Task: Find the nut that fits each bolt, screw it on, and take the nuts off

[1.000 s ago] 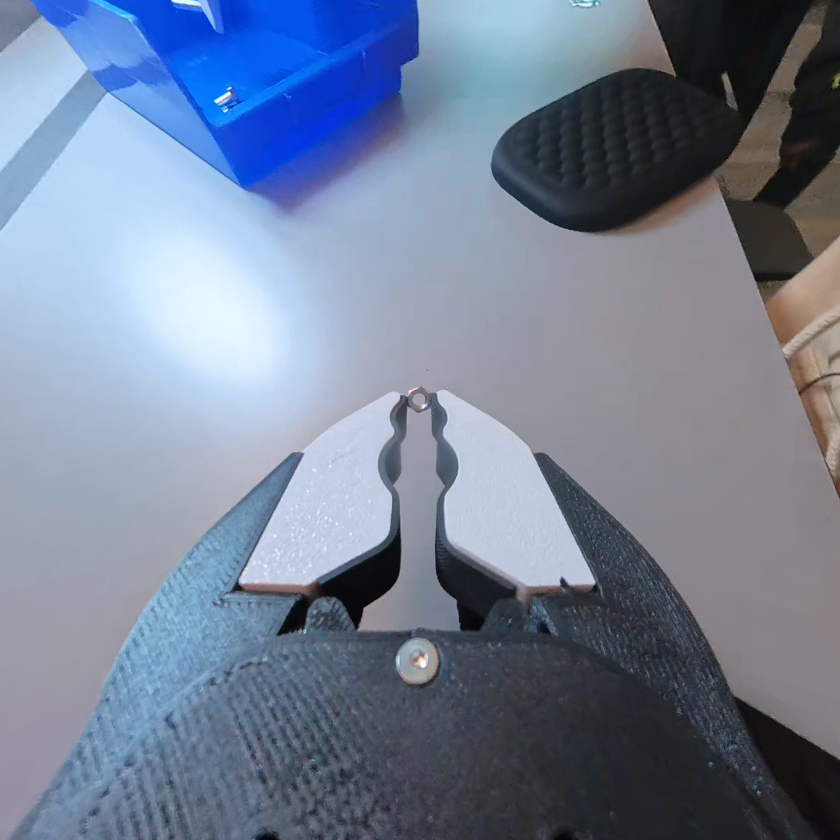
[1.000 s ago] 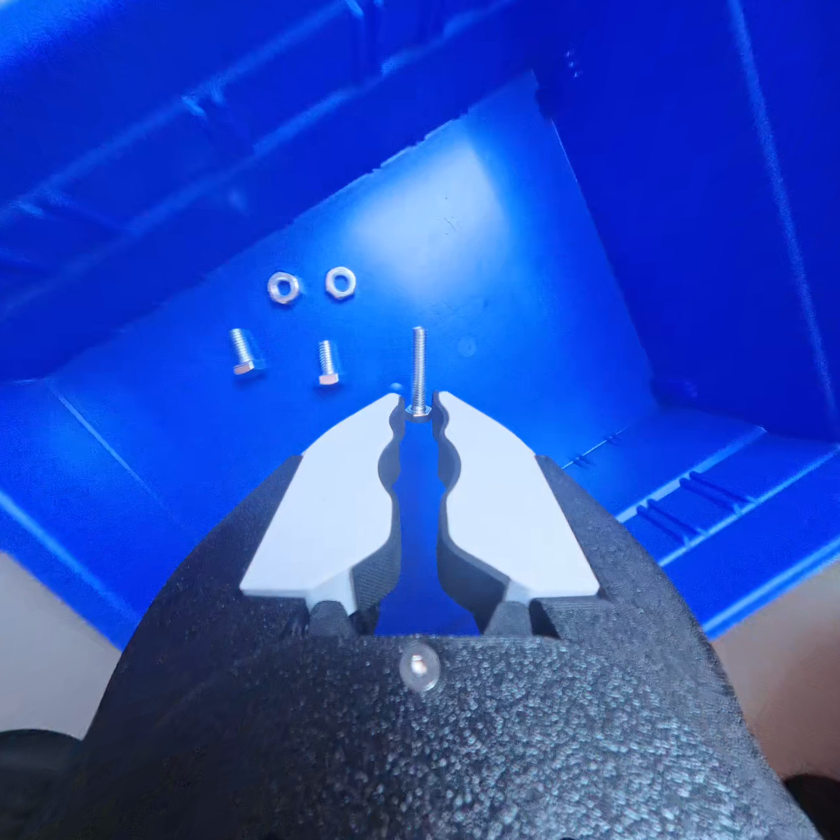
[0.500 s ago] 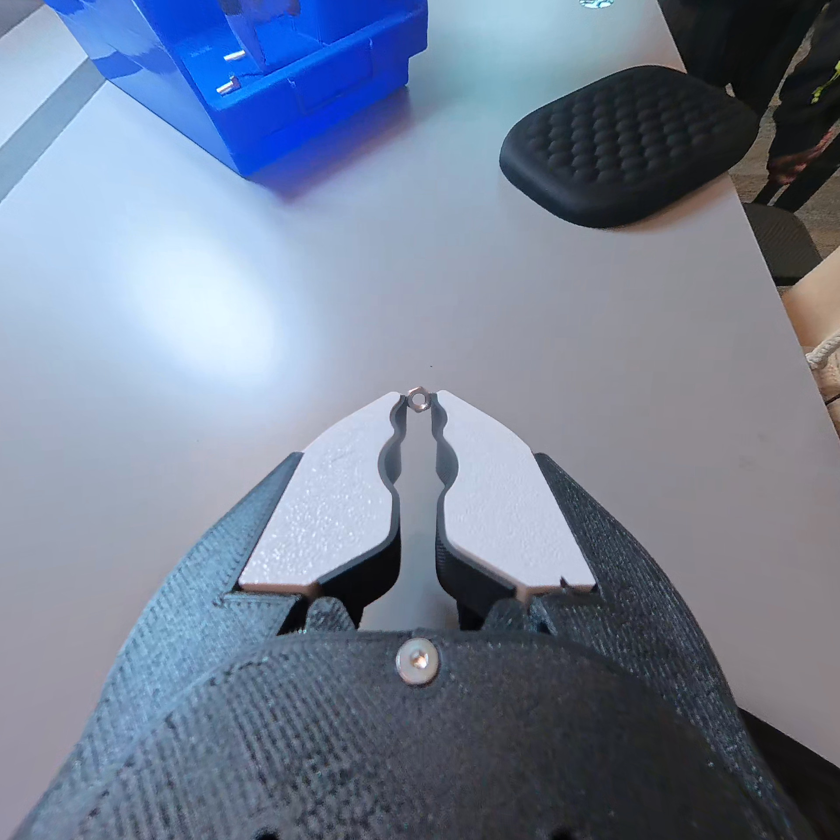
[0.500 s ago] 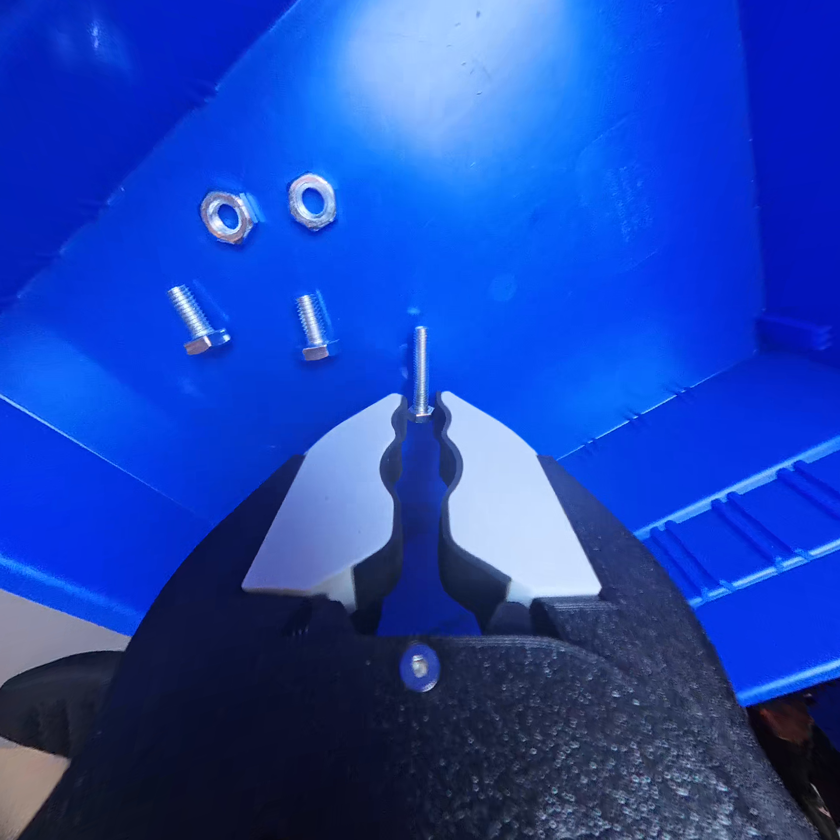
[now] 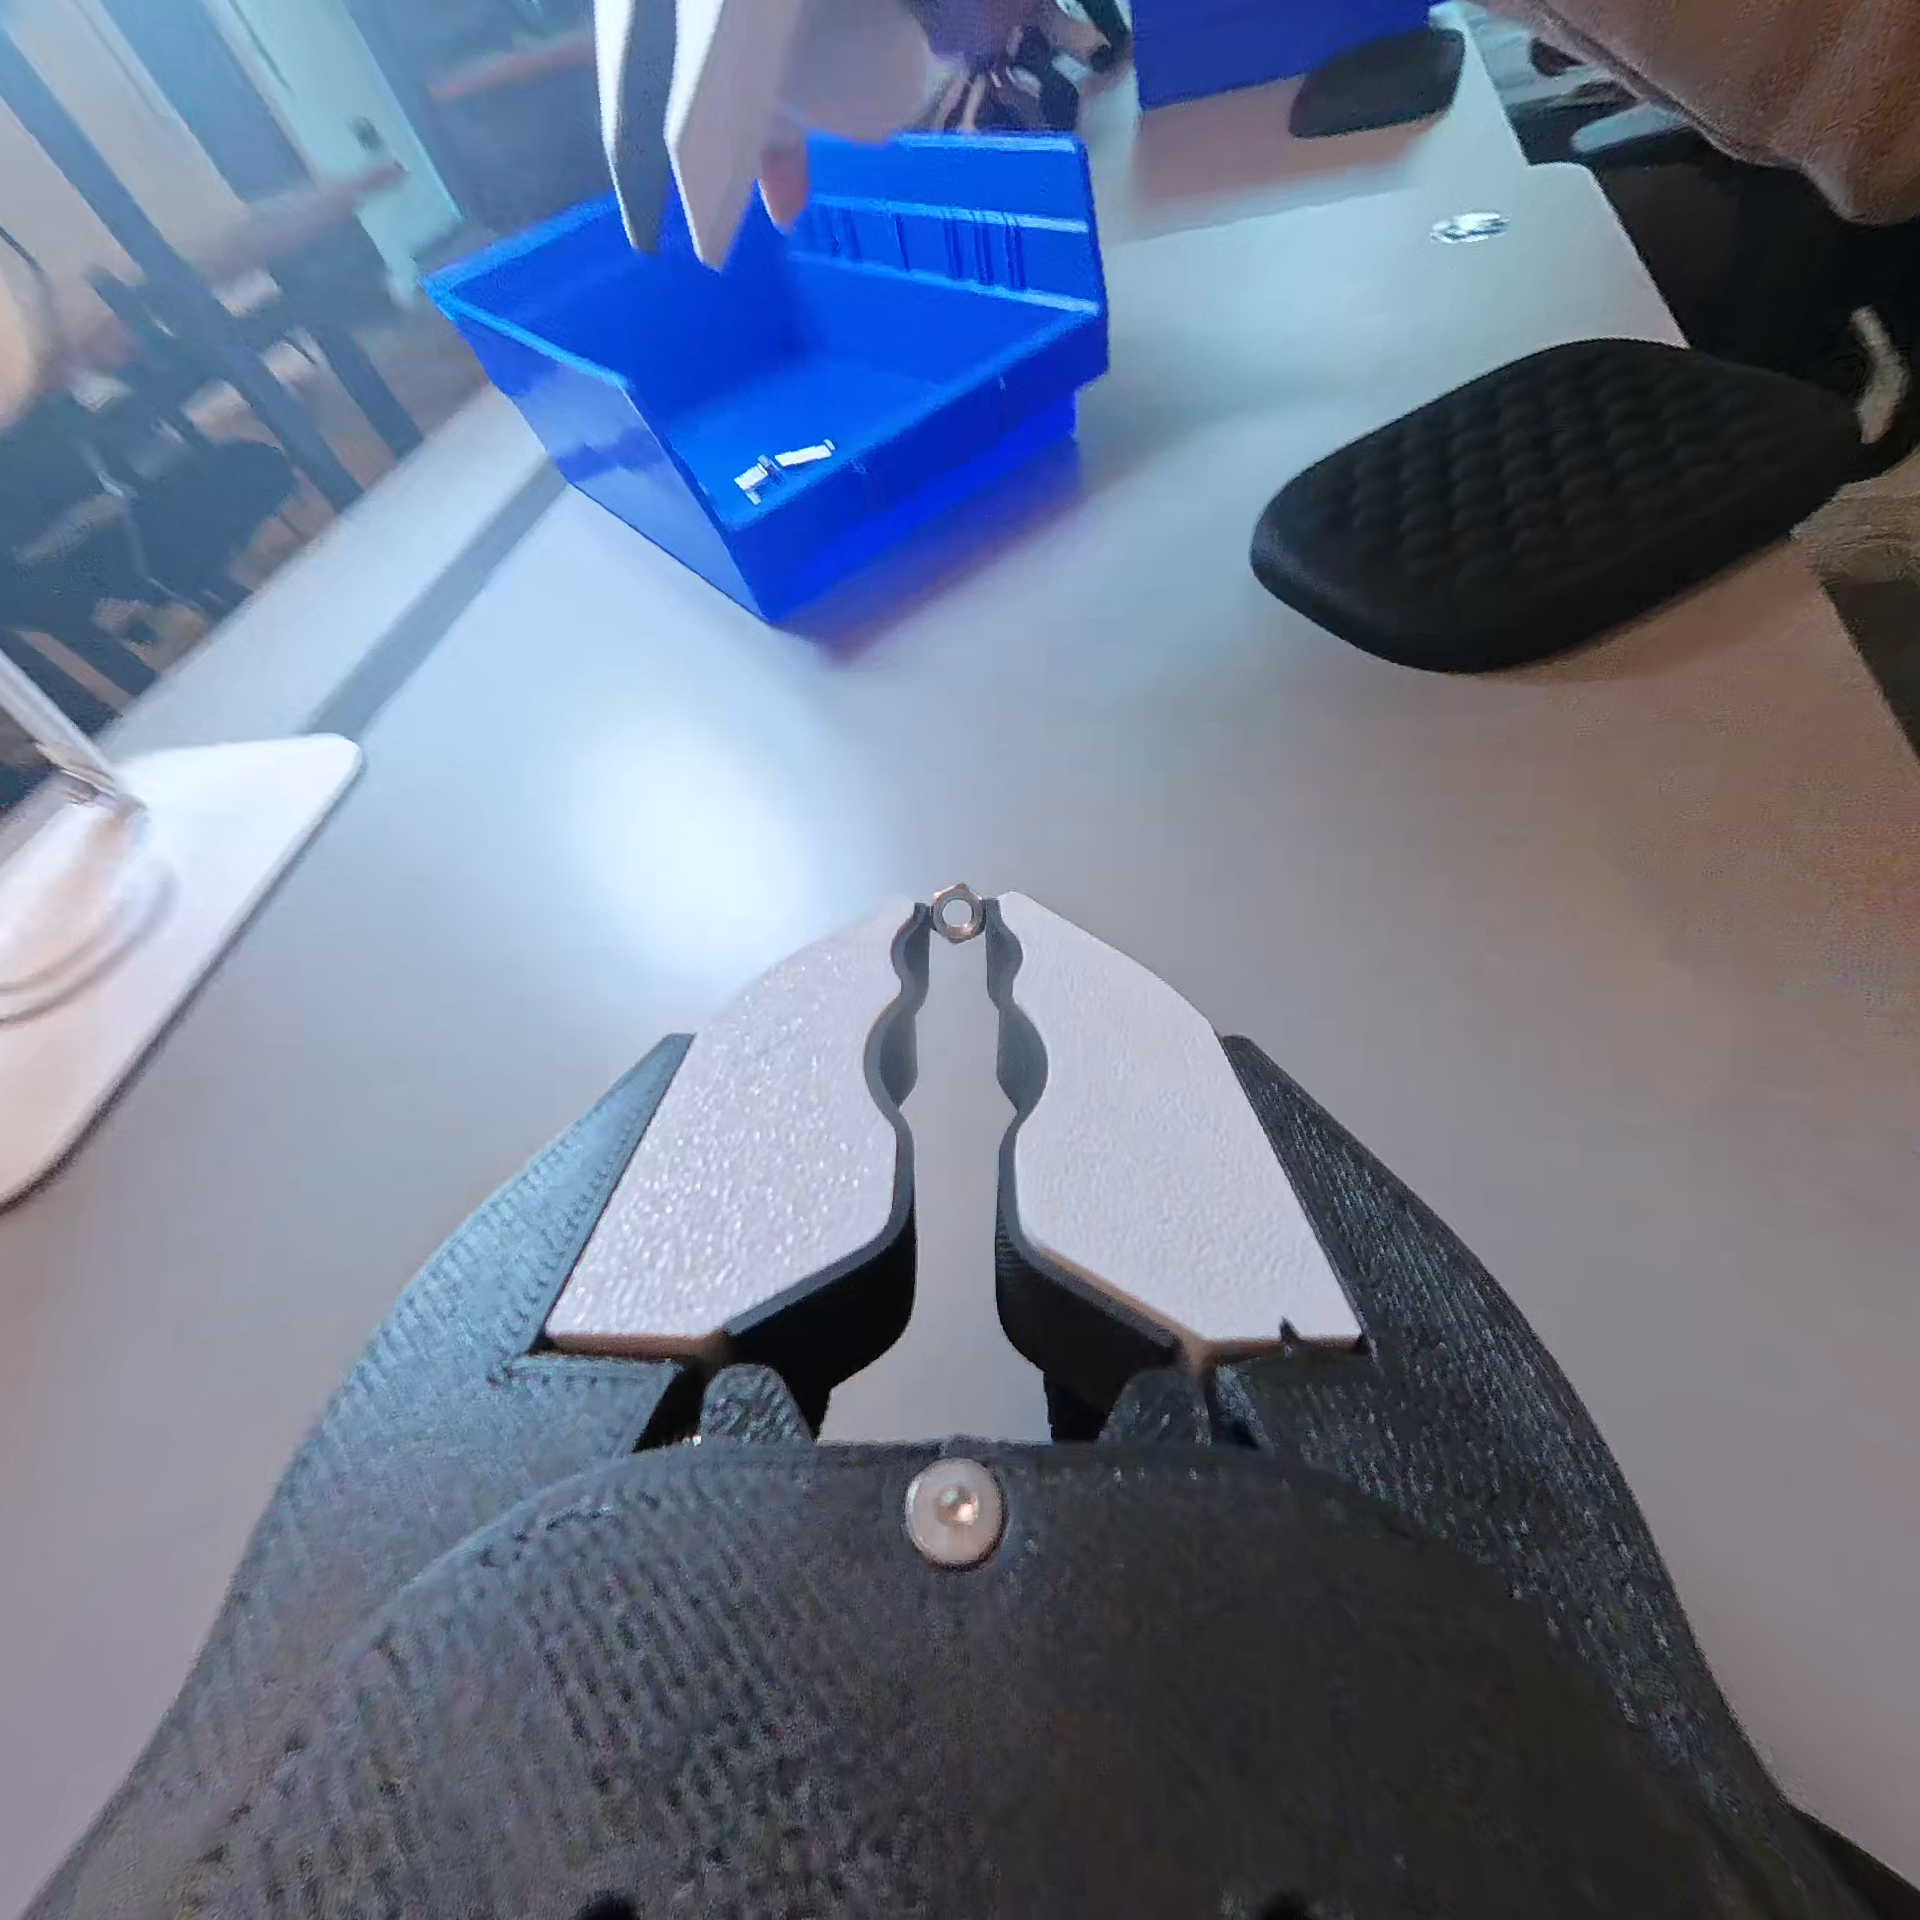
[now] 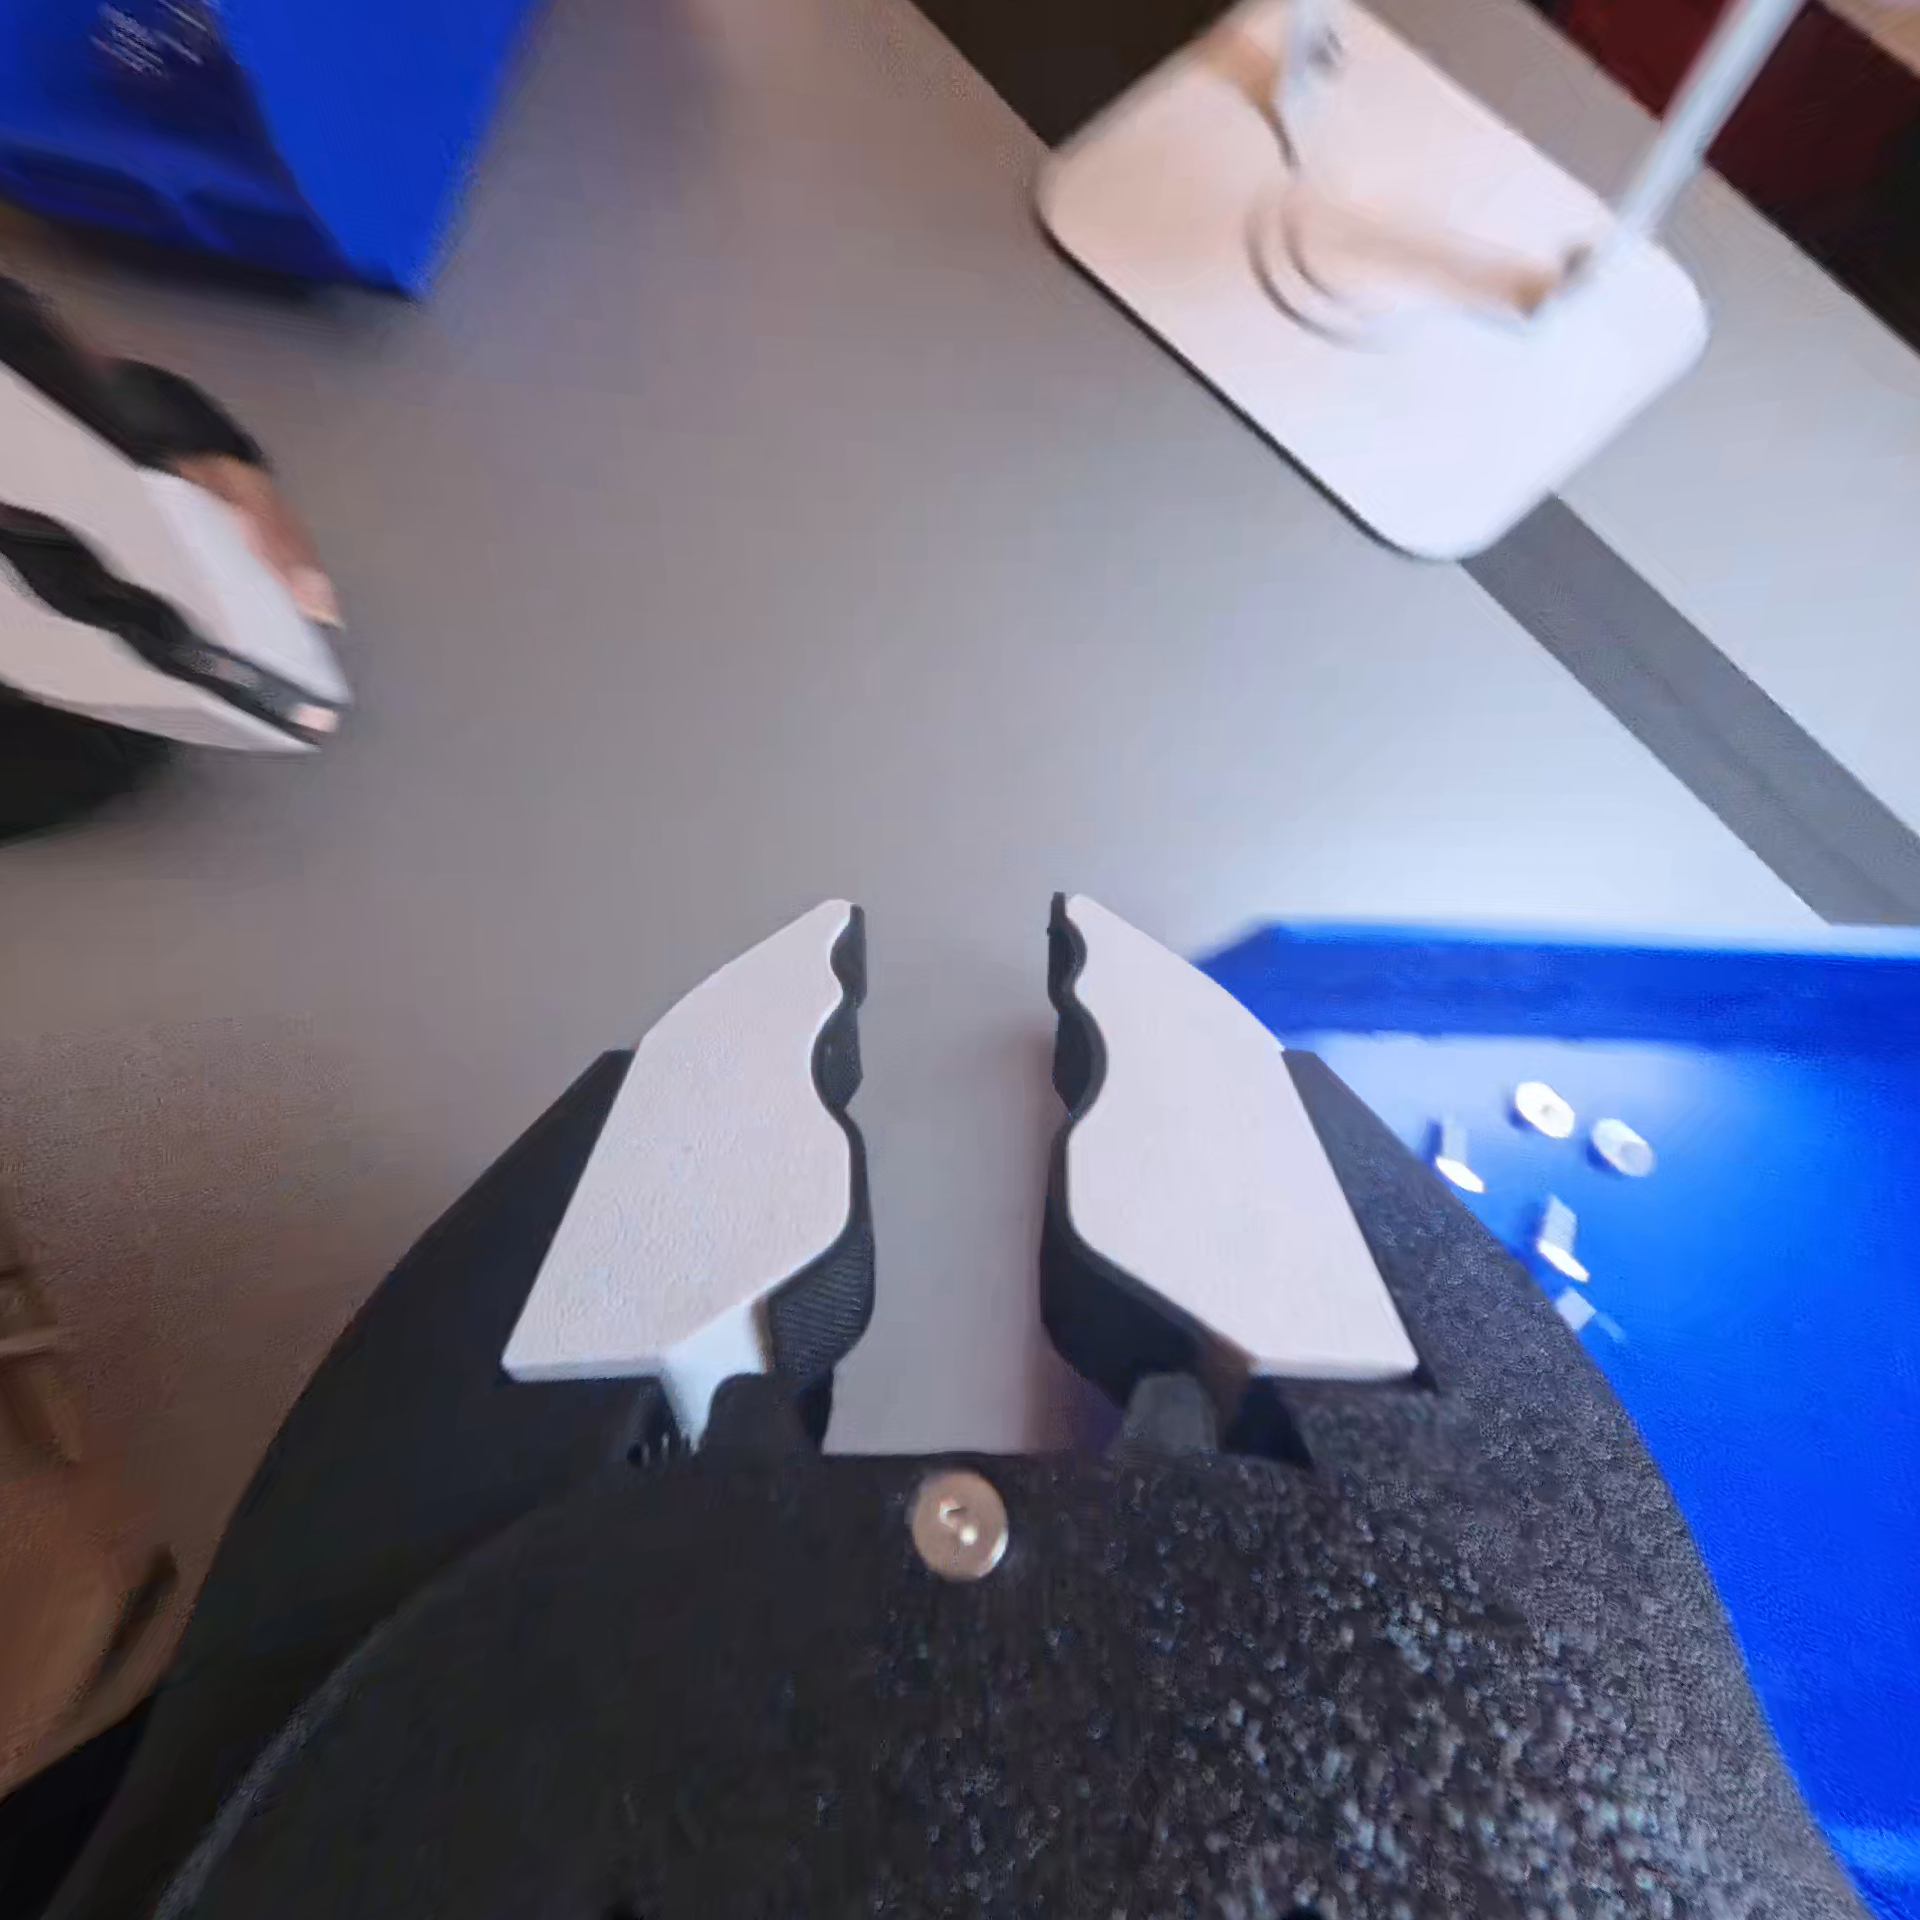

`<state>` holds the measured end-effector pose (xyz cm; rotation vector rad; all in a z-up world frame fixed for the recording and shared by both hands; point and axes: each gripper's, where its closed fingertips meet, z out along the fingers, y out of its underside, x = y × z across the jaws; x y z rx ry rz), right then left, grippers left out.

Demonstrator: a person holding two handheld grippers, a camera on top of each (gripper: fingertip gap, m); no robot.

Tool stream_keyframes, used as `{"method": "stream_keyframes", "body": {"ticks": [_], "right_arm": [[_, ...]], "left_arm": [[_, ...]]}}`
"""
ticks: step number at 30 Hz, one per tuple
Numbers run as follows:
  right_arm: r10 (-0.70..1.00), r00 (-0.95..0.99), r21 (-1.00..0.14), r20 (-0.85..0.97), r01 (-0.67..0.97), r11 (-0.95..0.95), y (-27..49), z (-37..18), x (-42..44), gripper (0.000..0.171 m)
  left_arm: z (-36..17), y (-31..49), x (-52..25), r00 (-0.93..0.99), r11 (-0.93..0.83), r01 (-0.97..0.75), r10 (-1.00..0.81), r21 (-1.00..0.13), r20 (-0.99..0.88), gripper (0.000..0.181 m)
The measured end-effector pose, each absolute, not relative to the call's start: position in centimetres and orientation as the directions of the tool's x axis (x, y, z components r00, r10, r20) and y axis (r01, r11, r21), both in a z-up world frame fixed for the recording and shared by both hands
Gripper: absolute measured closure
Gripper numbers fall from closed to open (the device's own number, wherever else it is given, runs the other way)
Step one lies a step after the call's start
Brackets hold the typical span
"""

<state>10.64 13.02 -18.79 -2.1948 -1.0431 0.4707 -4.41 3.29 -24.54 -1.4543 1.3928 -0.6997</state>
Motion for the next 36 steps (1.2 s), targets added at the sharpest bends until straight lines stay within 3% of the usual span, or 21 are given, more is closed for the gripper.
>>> {"method": "stream_keyframes", "body": {"ticks": [4, 10, 21, 27, 31, 33, 36], "right_arm": [[0.875, 0.428, -0.875, -0.227, 0.304, -0.376, 6.7, -17.1, 0.8, 0.14], [0.824, 0.309, -0.851, -0.475, 0.078, -0.52, 3.4, -18.9, -4.2, 0.151], [0.812, 0.302, -0.829, -0.499, 0.107, -0.549, 2.9, -20.3, -5.7, 0.165], [0.832, 0.375, -0.865, -0.408, 0.132, -0.484, 4.6, -19.1, -3.4, 0.167], [0.765, 0.629, -0.896, -0.136, 0.251, -0.366, 11.6, -16.2, 4.6, 0.167], [0.66, 0.75, -0.847, 0.036, 0.374, -0.379, 16.1, -16.0, 10.6, 0.167], [0.525, 0.834, -0.666, 0.172, 0.491, -0.562, 20.8, -18.7, 19.7, 0.166]], "left_arm": [[-22.3, 3.2, -4.5, 0.237, 0.279, -0.378, -0.892, -0.883, -0.384, 0.171], [-20.1, 2.4, -4.6, 0.286, 0.443, -0.362, -0.785, -0.82, -0.55, 0.171], [-20.2, 2.4, -4.6, 0.28, 0.468, -0.397, -0.758, -0.79, -0.59, 0.171], [-19.9, 2.6, -4.7, 0.313, 0.404, -0.329, -0.806, -0.854, -0.502, 0.165], [-19.4, 3.2, -5.1, 0.343, 0.331, -0.27, -0.844, -0.904, -0.412, 0.166], [-19.5, 3.4, -5.1, 0.35, 0.325, -0.277, -0.842, -0.904, -0.41, 0.168], [-20.2, 3.5, -4.9, 0.339, 0.327, -0.303, -0.841, -0.895, -0.422, 0.169]]}}
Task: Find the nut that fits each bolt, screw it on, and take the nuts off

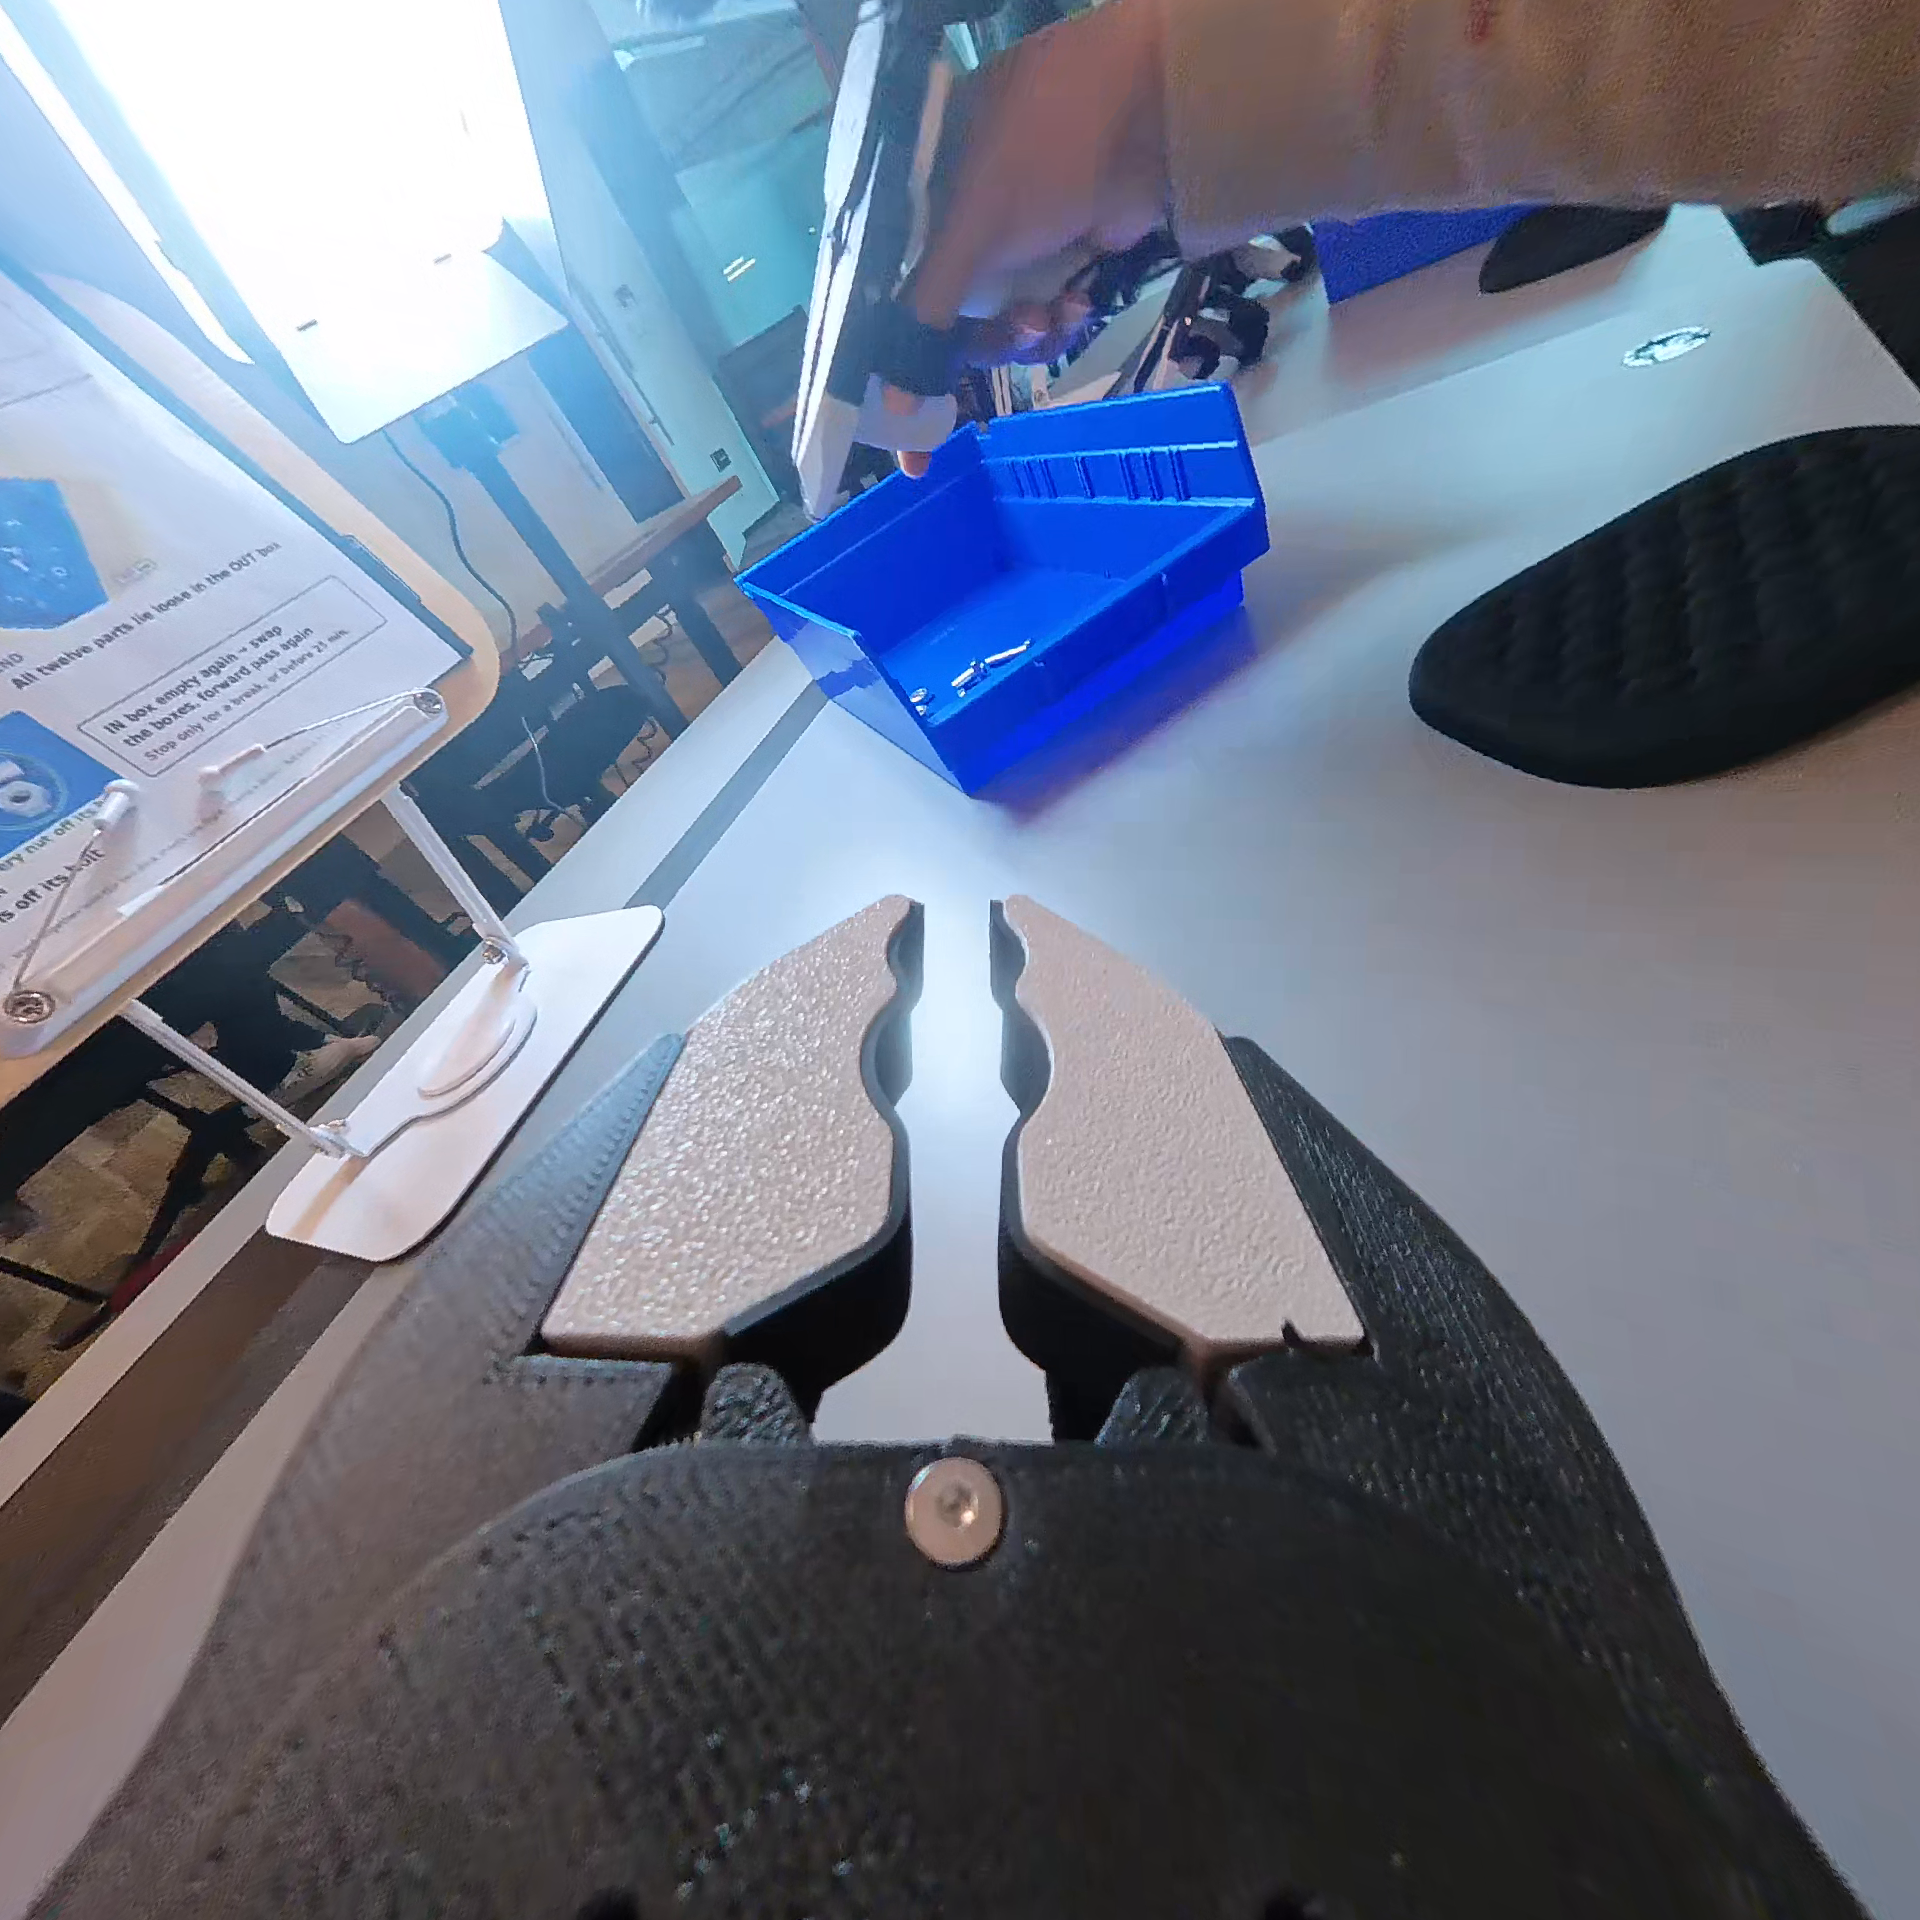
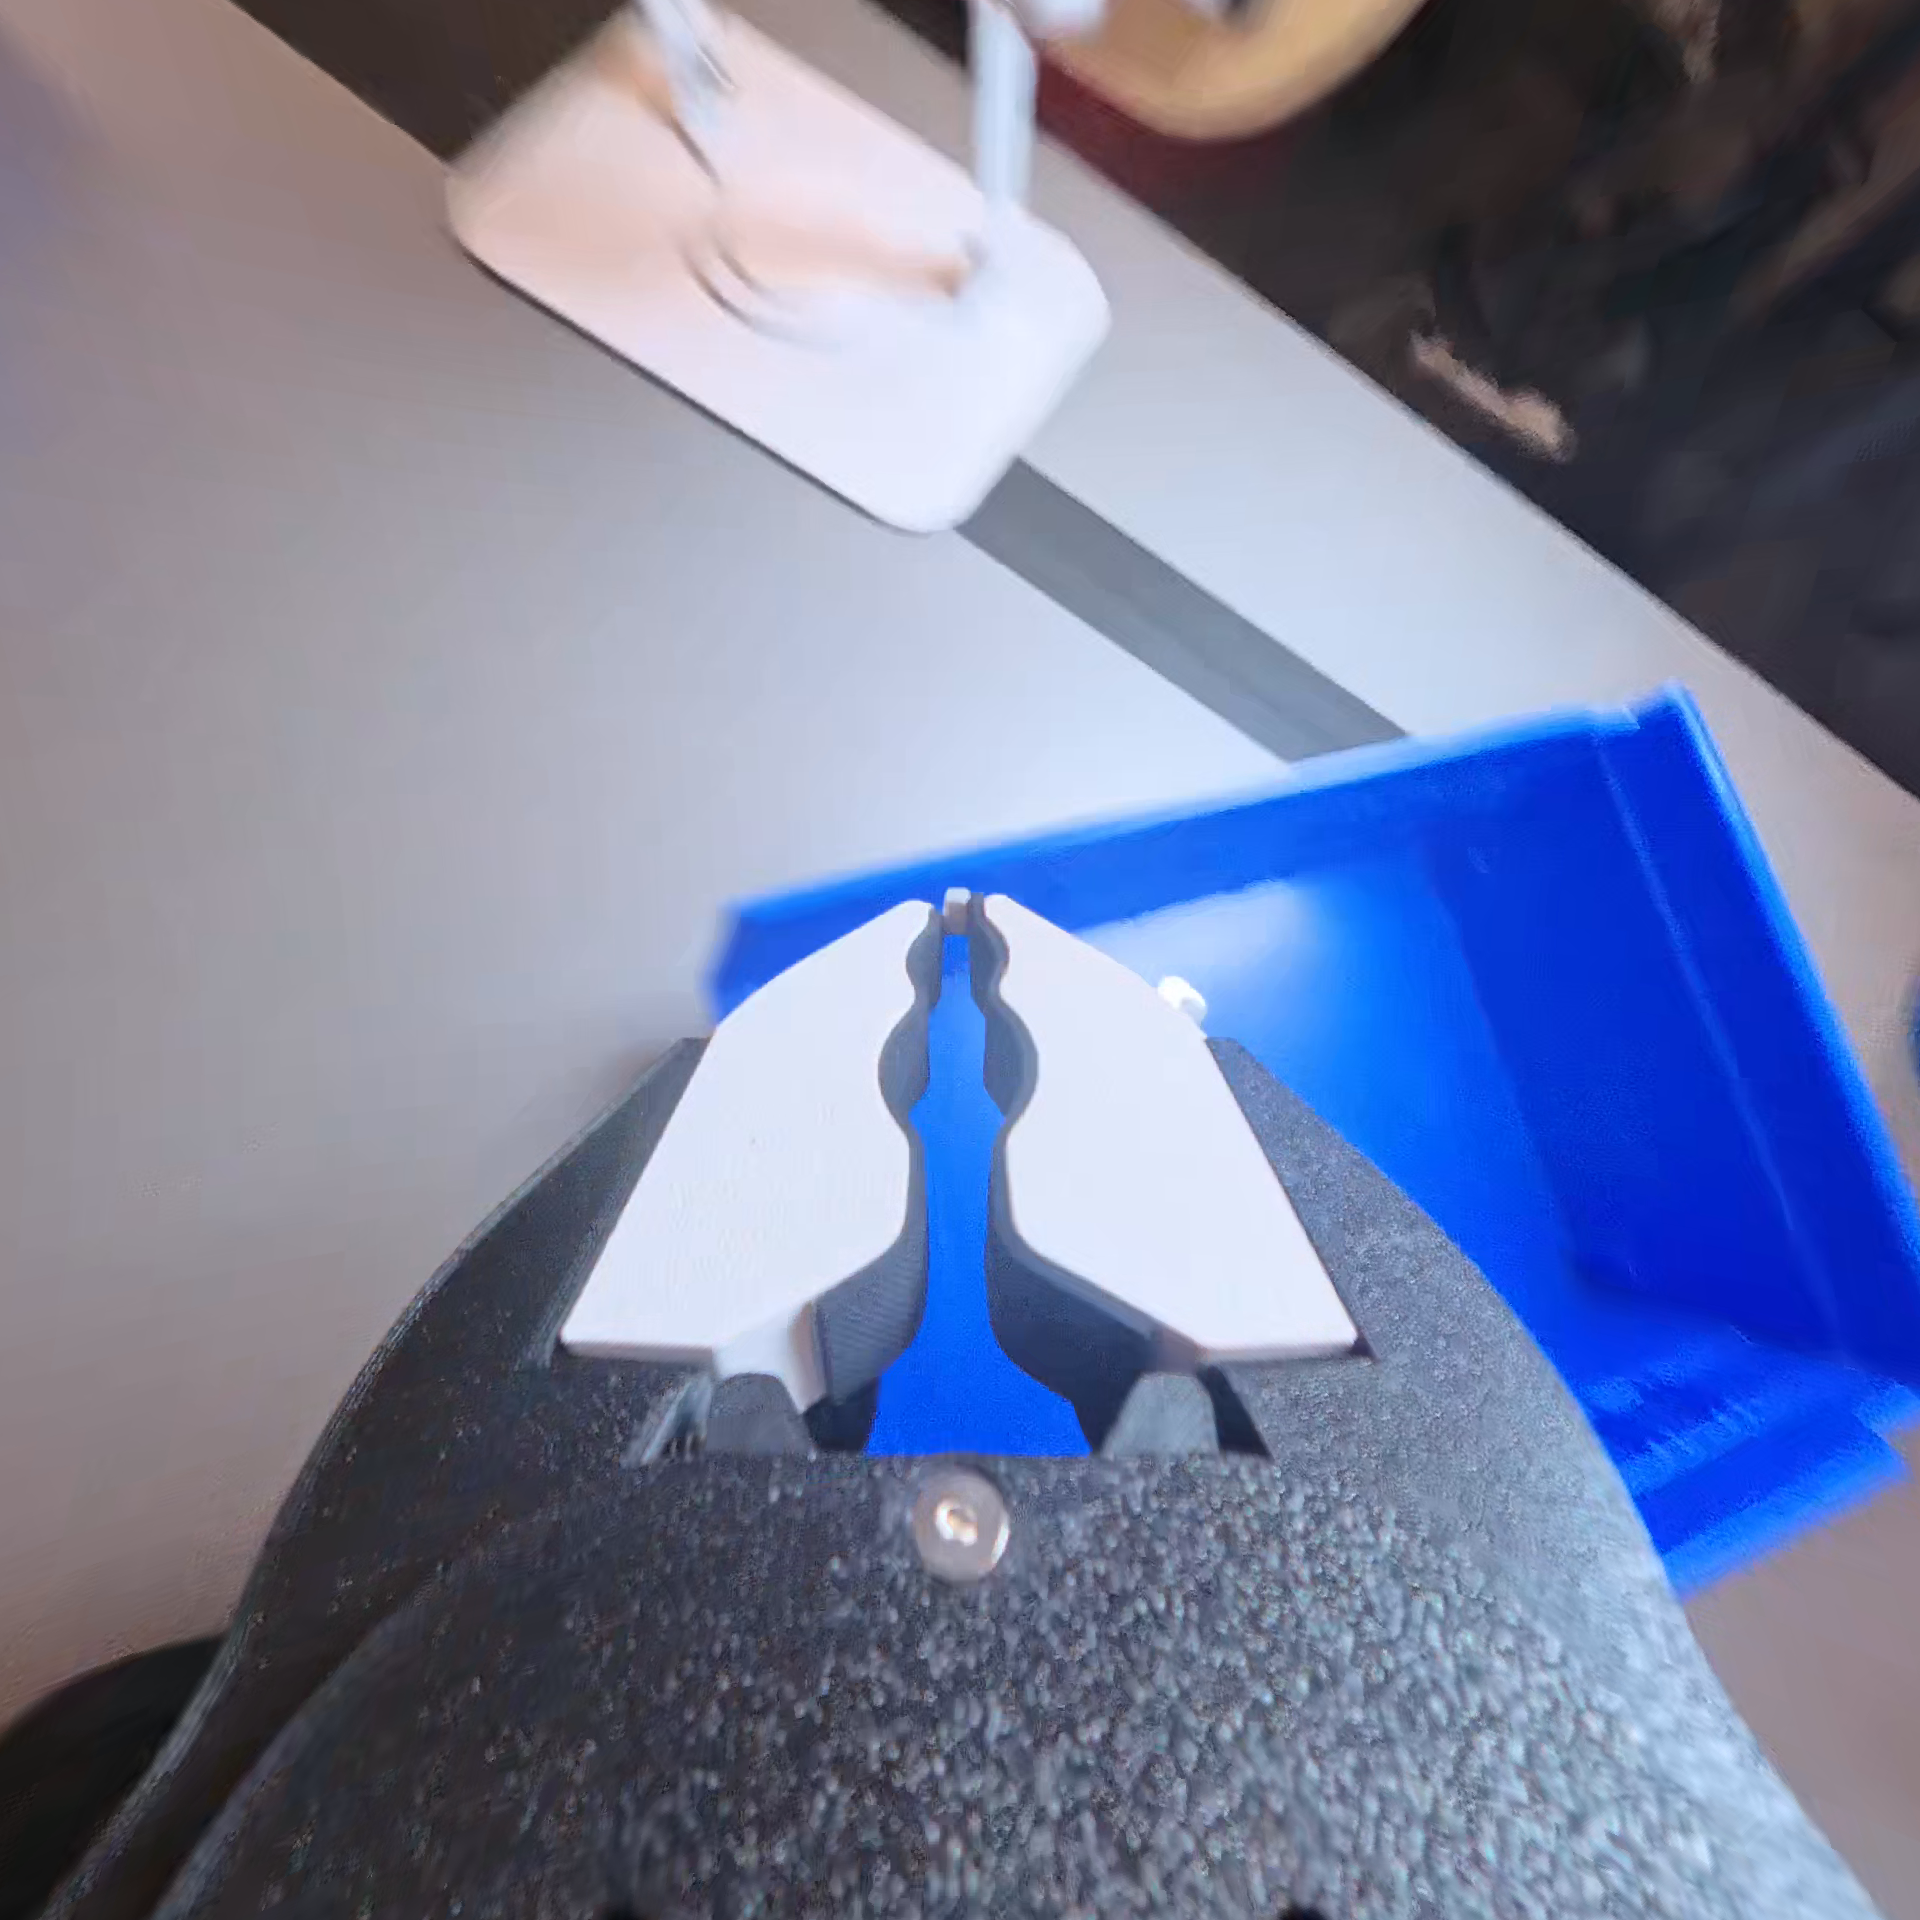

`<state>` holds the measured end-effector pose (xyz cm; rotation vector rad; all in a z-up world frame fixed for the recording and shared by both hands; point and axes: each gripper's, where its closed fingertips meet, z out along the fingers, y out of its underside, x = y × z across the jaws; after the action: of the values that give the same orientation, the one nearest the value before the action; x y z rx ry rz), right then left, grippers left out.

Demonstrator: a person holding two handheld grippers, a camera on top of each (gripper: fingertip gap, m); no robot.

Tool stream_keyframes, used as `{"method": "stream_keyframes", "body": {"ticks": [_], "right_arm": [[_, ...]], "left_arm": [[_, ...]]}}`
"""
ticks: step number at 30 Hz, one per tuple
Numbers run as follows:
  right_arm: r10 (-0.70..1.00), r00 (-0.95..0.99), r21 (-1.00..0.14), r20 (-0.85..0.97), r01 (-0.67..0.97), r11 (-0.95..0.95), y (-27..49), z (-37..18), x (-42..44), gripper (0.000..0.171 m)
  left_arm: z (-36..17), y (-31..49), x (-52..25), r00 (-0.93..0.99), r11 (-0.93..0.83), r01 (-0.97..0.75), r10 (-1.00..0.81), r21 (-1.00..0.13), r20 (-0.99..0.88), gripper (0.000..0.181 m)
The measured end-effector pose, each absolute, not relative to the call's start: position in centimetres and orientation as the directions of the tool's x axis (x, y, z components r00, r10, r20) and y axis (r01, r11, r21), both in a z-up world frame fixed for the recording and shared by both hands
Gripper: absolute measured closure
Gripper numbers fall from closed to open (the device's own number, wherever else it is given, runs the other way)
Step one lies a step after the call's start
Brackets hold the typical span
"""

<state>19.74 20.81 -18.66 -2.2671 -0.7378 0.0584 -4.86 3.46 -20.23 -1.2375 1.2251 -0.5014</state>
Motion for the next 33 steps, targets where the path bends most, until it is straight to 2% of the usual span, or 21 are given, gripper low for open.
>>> {"method": "stream_keyframes", "body": {"ticks": [3, 6, 9, 14, 17, 20, 23, 25, 29, 33], "right_arm": [[0.446, 0.861, -0.439, 0.245, 0.508, -0.741, 22.5, -23.6, 26.5, 0.166], [0.408, 0.863, -0.279, 0.297, 0.488, -0.827, 22.9, -27.7, 30.2, 0.166], [0.384, 0.876, -0.215, 0.293, 0.452, -0.866, 23.2, -30.3, 31.6, 0.166], [0.35, 0.909, -0.211, 0.228, 0.397, -0.893, 23.5, -32.0, 31.6, 0.161], [0.327, 0.929, -0.302, 0.174, 0.367, -0.88, 24.0, -31.1, 30.9, 0.152], [0.328, 0.944, -0.53, 0.036, 0.297, -0.795, 25.0, -27.4, 27.9, 0.15], [0.399, 0.916, -0.759, -0.043, 0.229, -0.609, 24.8, -22.0, 24.1, 0.15], [0.478, 0.876, -0.867, -0.057, 0.194, -0.458, 23.1, -18.7, 20.7, 0.15], [0.648, 0.756, -0.968, -0.094, 0.084, -0.238, 16.8, -15.1, 13.2, 0.15], [0.754, 0.638, -0.985, -0.156, -0.048, -0.163, 10.4, -15.2, 7.4, 0.153]], "left_arm": [[-21.0, 3.5, -4.7, 0.324, 0.319, -0.32, -0.848, -0.892, -0.42, 0.17], [-21.6, 3.7, -4.6, 0.316, 0.306, -0.332, -0.855, -0.892, -0.411, 0.171], [-22.1, 4.0, -4.7, 0.312, 0.289, -0.34, -0.863, -0.895, -0.397, 0.172], [-22.5, 4.3, -4.8, 0.311, 0.275, -0.346, -0.868, -0.897, -0.386, 0.172], [-22.7, 4.5, -4.8, 0.313, 0.268, -0.349, -0.87, -0.898, -0.382, 0.172], [-22.5, 4.7, -4.9, 0.321, 0.269, -0.344, -0.867, -0.9, -0.382, 0.172], [-21.7, 5.0, -5.3, 0.347, 0.257, -0.319, -0.864, -0.912, -0.365, 0.172], [-20.5, 5.5, -6.0, 0.375, 0.235, -0.296, -0.863, -0.926, -0.339, 0.172], [-15.6, 7.4, -10.6, 0.497, 0.208, -0.249, -0.81, -0.946, -0.31, 0.173], [-11.9, 9.9, -19.6, 0.631, 0.113, -0.354, -0.703, -0.928, -0.326, 0.181]]}}
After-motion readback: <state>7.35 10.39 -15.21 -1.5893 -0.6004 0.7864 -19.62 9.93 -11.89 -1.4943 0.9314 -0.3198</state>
